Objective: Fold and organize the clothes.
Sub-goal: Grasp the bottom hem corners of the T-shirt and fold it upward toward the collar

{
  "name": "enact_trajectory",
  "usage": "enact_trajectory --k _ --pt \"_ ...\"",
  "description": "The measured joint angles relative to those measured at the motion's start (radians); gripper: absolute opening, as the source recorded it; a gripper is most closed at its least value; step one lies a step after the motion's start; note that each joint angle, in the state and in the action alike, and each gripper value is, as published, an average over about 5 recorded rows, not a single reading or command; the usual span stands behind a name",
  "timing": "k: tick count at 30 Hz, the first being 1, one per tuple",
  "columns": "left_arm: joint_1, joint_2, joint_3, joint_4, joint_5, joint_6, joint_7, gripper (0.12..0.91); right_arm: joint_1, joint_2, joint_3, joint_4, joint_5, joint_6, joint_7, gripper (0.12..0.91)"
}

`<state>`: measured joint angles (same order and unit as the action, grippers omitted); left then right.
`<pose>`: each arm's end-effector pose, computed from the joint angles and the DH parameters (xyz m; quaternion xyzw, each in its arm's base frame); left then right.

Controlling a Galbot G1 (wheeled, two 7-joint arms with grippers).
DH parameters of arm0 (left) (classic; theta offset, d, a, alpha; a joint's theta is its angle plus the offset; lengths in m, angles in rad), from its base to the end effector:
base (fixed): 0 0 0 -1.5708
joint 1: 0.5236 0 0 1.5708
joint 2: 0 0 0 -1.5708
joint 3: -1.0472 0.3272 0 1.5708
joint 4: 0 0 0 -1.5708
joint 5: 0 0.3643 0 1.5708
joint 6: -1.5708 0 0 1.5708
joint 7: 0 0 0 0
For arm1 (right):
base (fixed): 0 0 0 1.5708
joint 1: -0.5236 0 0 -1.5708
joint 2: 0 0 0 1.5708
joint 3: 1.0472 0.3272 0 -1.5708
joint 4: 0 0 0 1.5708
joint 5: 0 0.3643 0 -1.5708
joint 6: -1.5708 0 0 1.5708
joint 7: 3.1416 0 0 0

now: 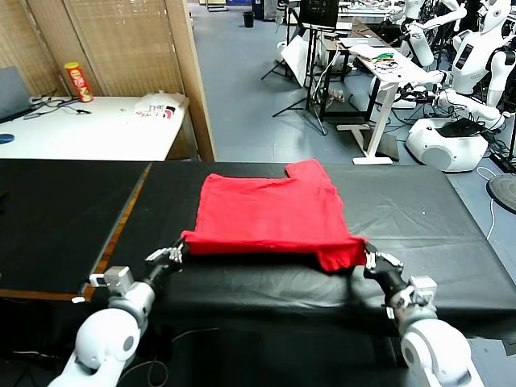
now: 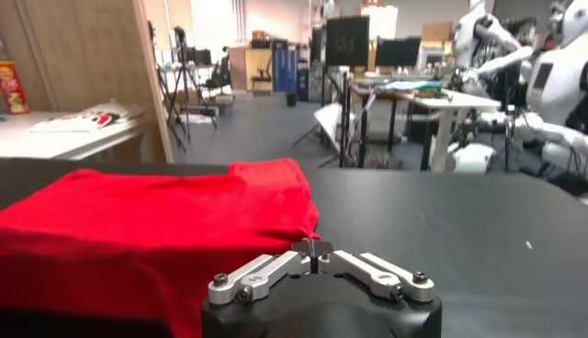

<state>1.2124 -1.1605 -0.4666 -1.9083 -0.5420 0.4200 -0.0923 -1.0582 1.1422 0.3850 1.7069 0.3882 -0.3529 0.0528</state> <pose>0.3061 0.0644 -0.2510 -0.0646 -0.9845 0.0490 0.1554 0.3544 -0.0701 -0.2773 0.0604 -0.9870 0.0344 0.1450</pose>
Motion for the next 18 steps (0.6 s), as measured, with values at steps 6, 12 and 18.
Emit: enact_trajectory --k 6,12,18 --pt "-0.078 0.015 0.043 0.097 0.027 -0.005 0.001 0.127 0.07 -0.008 -0.041 -0.058 0.007 0.0 -0.054 0.162" --pt "-0.124 0.013 0.07 0.144 0.044 -0.002 -0.009 0.15 0.035 -0.041 -0.019 -0.015 0.006 -0.009 -0.089 0.447" --pt "-0.118 0.019 0.07 0.14 0.052 0.003 -0.01 0.432 -0.077 -0.071 0.027 0.09 0.007 -0.022 -0.088 0.734"
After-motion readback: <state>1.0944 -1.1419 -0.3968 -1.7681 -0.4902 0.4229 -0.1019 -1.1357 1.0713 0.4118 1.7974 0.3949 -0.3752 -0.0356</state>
